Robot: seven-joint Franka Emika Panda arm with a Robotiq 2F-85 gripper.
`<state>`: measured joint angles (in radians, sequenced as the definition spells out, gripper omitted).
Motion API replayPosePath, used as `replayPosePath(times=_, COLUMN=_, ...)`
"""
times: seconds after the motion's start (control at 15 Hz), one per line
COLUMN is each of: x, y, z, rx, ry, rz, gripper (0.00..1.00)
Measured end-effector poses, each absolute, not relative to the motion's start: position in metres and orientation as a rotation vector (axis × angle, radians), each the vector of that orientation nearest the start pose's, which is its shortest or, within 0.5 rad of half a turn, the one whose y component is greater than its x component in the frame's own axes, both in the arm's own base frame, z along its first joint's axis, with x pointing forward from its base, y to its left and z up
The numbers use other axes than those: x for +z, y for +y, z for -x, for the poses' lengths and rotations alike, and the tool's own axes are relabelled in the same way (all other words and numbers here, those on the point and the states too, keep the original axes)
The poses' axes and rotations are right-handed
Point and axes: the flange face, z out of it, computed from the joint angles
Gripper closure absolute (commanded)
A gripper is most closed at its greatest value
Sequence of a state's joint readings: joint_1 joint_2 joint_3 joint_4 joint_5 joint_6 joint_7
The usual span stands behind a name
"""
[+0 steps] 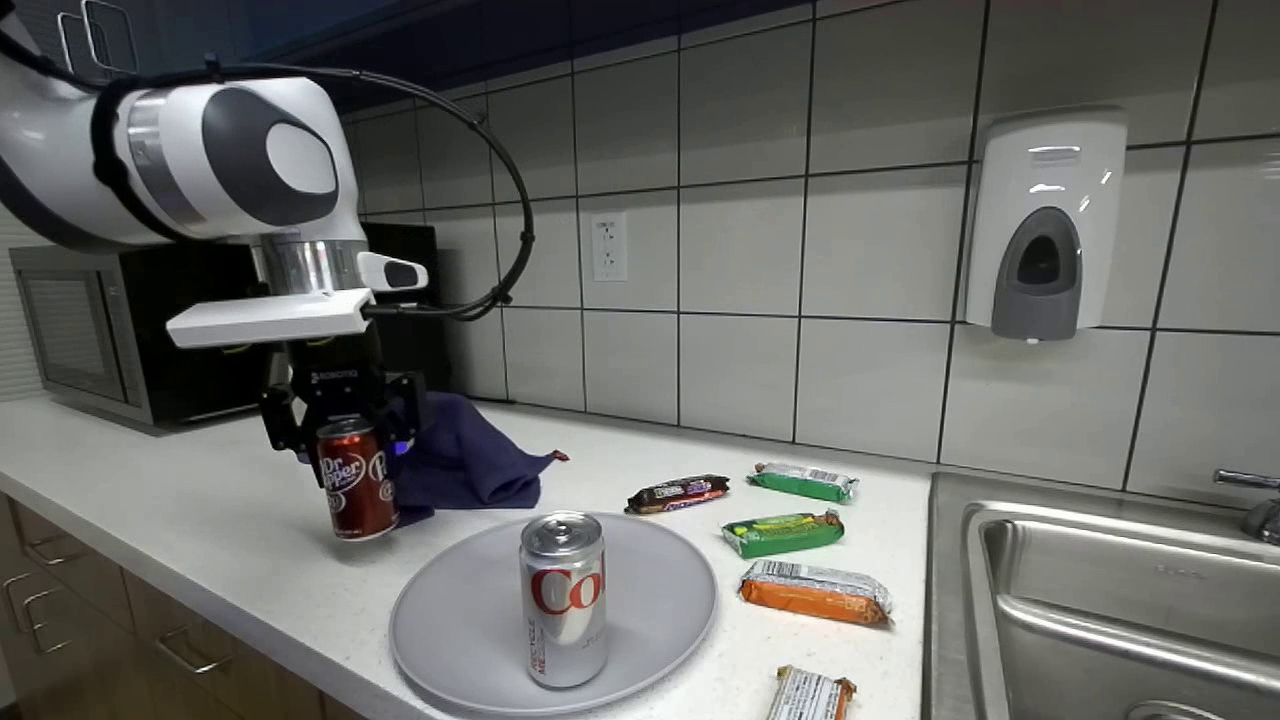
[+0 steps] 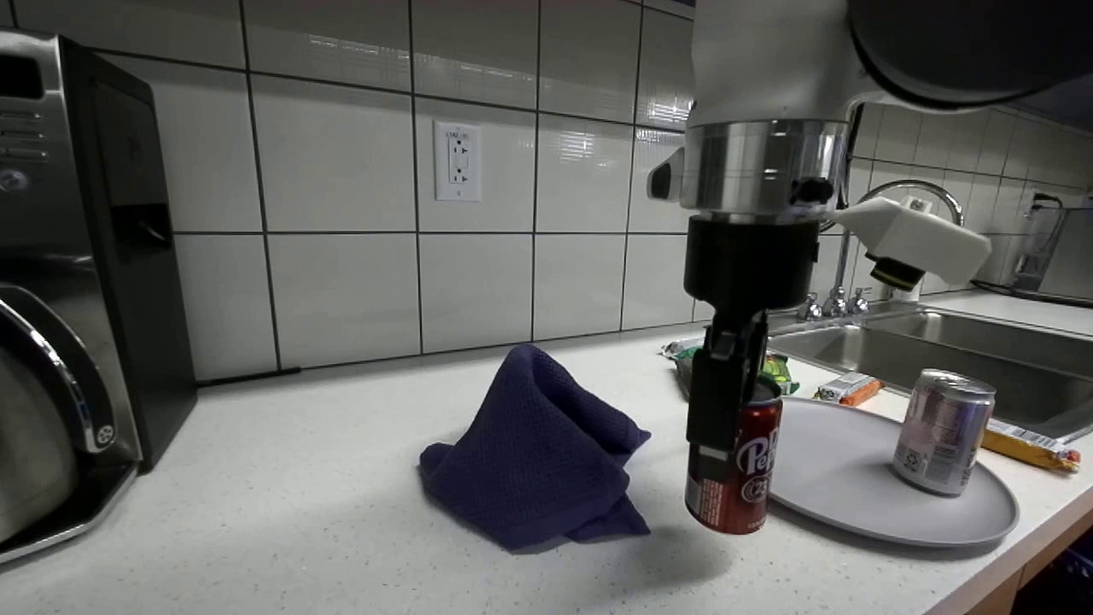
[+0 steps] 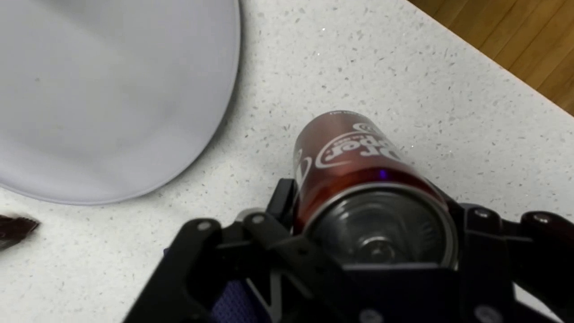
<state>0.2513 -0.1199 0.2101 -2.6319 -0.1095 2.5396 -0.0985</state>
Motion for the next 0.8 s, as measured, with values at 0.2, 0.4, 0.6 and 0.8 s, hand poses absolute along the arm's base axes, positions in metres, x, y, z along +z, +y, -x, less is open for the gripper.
replayPosePath(times=0.2, x=0.277, y=0.195, z=-0.379, rx=-0.074, ry=-1.024, rz=3.092, gripper=0.58)
replayPosePath(times=0.4, x=0.266, y=0.198, z=-0.377, rx=-0.056, ry=-1.005, rz=3.097, gripper=0.58)
replayPosePath(times=0.6, x=0.259, y=0.198, z=-0.377, rx=-0.039, ry=-0.993, rz=3.098, gripper=0.58)
replayPosePath(times=0.8, x=0.258, y=0.199, z=-0.377, rx=-0.043, ry=-0.974, rz=3.100, gripper=0.08)
